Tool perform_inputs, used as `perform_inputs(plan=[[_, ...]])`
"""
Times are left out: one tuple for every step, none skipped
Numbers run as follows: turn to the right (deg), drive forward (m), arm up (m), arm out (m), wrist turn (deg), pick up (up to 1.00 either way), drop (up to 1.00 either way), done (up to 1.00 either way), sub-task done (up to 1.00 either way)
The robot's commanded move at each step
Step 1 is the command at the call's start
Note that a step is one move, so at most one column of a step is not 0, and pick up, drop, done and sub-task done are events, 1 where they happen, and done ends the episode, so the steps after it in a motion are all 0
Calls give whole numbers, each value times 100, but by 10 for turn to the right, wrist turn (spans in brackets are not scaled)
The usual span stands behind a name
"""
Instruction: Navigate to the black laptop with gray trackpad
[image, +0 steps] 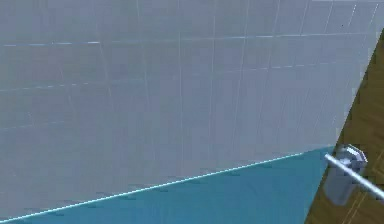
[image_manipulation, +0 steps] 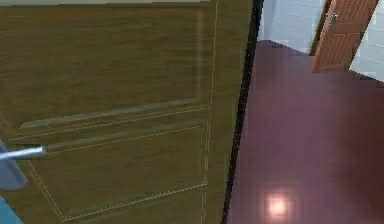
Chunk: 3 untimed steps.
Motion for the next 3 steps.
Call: perform_inputs(plan=[[0,70,0,0,0,0,0,0,0],[450,0,0,0,0,0,0,0,0],[240,0,0,0,0,0,0,0,0]])
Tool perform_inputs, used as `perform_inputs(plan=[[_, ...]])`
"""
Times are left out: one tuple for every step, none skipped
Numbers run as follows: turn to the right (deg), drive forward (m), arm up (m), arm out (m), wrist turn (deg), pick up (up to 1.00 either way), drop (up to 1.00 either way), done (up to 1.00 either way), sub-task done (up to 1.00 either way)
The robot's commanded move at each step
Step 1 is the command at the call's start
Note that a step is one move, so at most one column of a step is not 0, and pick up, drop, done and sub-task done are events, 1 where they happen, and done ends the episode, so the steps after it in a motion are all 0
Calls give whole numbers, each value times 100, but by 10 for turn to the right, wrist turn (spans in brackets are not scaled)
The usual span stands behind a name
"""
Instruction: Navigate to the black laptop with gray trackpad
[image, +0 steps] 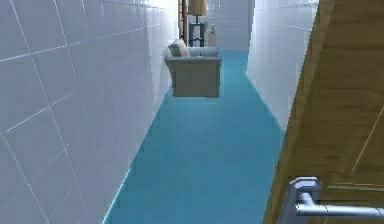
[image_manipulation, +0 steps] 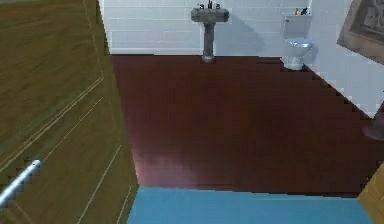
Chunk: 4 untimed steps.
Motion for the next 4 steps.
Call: perform_inputs(plan=[[0,60,0,0,0,0,0,0,0],[180,0,0,0,0,0,0,0,0],[0,100,0,0,0,0,0,0,0],[0,100,0,0,0,0,0,0,0]])
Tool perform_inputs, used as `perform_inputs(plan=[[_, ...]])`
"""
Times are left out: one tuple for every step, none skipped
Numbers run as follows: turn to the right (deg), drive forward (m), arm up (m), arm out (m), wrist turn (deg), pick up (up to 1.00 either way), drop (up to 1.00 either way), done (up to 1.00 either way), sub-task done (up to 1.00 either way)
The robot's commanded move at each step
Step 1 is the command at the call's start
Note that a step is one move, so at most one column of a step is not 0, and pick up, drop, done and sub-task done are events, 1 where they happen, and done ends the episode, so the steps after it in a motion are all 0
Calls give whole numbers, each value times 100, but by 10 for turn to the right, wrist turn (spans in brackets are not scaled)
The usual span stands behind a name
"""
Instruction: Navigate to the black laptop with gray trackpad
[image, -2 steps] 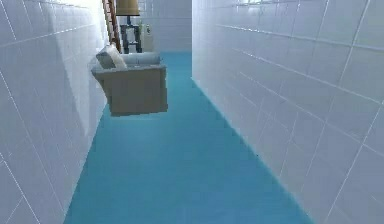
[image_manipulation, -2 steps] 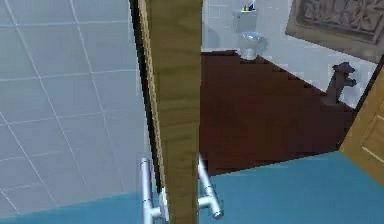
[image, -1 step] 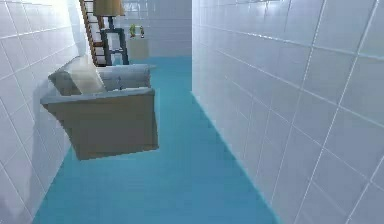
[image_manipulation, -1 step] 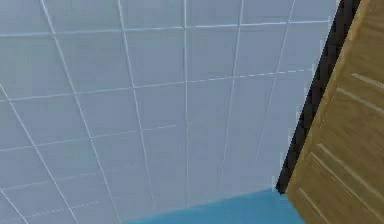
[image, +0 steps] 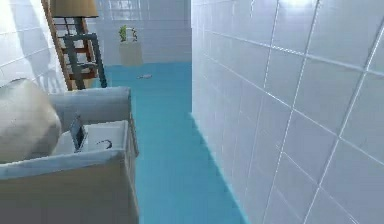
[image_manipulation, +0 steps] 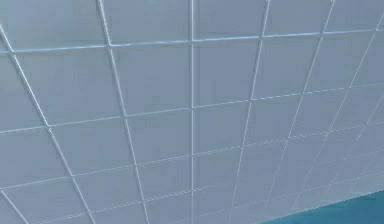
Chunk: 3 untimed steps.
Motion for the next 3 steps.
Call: perform_inputs(plan=[[30,0,0,0,0,0,0,0,0],[0,80,0,0,0,0,0,0,0],[-150,0,0,0,0,0,0,0,0]])
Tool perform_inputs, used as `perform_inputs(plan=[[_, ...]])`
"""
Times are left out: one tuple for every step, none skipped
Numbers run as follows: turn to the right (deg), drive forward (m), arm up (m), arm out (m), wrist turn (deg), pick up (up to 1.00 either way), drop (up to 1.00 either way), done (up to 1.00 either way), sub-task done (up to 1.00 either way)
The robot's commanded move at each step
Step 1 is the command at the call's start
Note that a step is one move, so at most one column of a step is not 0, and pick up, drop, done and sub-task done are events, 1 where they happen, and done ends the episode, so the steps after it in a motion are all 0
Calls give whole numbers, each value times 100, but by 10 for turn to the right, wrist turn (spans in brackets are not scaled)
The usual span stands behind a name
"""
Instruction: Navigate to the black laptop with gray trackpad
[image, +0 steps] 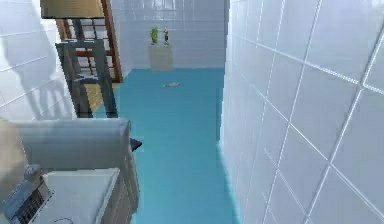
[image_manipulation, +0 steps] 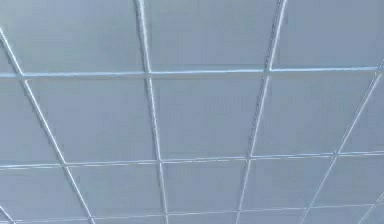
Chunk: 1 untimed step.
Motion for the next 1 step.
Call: perform_inputs(plan=[[0,100,0,0,0,0,0,0,0]])
